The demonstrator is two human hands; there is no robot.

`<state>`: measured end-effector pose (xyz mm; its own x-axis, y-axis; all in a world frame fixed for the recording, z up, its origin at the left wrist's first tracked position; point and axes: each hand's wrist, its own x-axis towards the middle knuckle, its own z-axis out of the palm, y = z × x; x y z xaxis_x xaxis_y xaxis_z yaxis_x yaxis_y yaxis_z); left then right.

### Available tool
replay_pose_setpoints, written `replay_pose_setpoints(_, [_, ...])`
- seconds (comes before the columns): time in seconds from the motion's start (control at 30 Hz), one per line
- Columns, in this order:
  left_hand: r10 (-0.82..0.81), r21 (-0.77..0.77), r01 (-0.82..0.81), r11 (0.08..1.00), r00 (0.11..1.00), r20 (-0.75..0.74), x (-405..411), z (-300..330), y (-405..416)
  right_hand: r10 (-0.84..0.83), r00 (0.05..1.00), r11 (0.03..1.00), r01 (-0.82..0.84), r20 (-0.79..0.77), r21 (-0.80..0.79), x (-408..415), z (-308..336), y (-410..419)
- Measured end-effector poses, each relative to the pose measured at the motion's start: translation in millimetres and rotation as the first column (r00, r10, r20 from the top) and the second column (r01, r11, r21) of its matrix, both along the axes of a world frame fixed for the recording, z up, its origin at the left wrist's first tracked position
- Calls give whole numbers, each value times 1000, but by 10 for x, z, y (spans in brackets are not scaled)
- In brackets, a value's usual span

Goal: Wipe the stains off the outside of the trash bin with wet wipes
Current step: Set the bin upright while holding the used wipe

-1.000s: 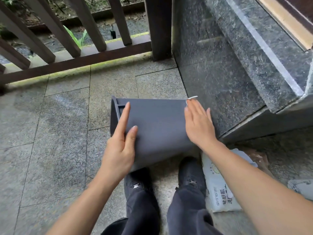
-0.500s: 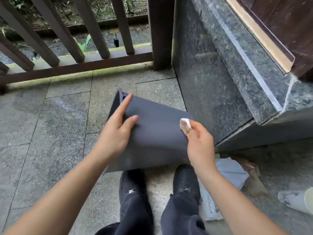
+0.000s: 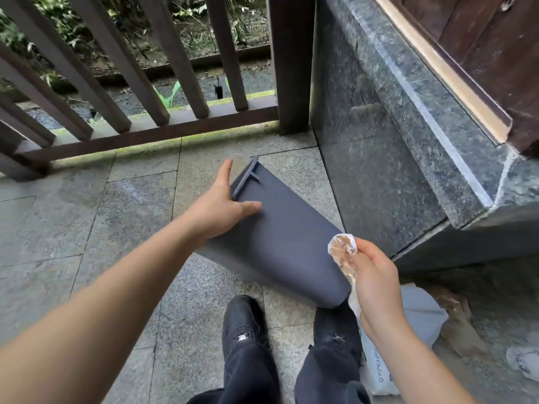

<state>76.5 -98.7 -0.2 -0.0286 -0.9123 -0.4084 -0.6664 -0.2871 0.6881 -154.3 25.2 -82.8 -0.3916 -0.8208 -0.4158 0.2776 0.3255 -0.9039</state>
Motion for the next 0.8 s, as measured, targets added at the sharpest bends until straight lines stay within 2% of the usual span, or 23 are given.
replay_pose_setpoints(0.1, [33,143,-33,989,999,2,-152,-13,-291,-17,999,1000,17,36,9,92,17,-46])
replay_pose_setpoints(0.17, [16,171,-18,985,1000,17,-267,9,-474,-49,996,999,48,68,18,137,17,-88])
replay_pose_setpoints(0.27, [17,131,-15,991,1000,-14,-400,26,-687,-66,991,998,64,114,21,212,15,-163])
replay_pose_setpoints(0.4, [-53,74,62,995,992,-110,-437,-33,-808,-41,992,999,41,120,5,241,14,-257])
replay_pose_setpoints(0.5, [-128,30,133,991,985,-114,-340,-84,-791,-37,992,999,40,121,-25,170,36,-337])
replay_pose_setpoints(0.57, [-248,-69,245,967,967,-53,-285,-75,-776,-25,994,999,30,107,-44,116,51,-378])
replay_pose_setpoints(0.67, [-469,-224,490,842,871,145,-331,-10,-791,-8,997,998,12,73,-58,85,52,-391])
replay_pose_setpoints(0.8, [-598,-237,711,662,692,405,-484,-58,-818,7,1000,999,-6,9,-40,113,-4,-355])
